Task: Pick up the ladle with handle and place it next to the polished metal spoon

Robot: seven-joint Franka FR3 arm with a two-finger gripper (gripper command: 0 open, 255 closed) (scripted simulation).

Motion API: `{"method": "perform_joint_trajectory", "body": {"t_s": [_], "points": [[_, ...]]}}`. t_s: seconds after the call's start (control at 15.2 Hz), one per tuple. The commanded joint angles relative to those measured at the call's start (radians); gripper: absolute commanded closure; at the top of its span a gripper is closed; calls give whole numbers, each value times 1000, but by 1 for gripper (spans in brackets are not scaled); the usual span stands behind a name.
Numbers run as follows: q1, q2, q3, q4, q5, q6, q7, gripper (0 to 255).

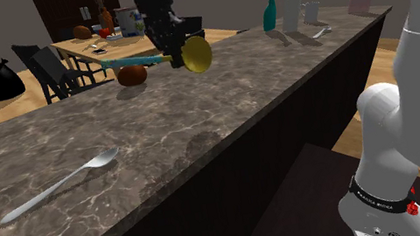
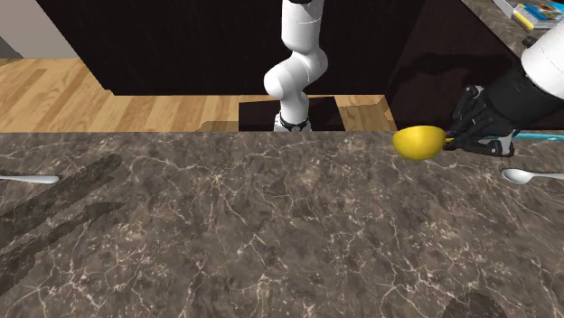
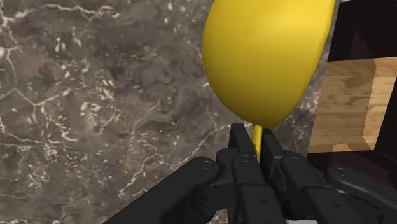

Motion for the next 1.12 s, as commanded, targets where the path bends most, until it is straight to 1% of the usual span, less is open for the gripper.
{"method": "perform_joint_trajectory", "body": {"t_s": [0.0,0.33,0.53,0.79,1.06], "points": [[18,42,17,54,16,-12,39,255],[56,196,51,261,54,-63,125,255],[74,322,69,445,78,-119,177,255],[83,276,70,319,70,-38,174,255],[89,244,70,216,64,33,172,255]]}}
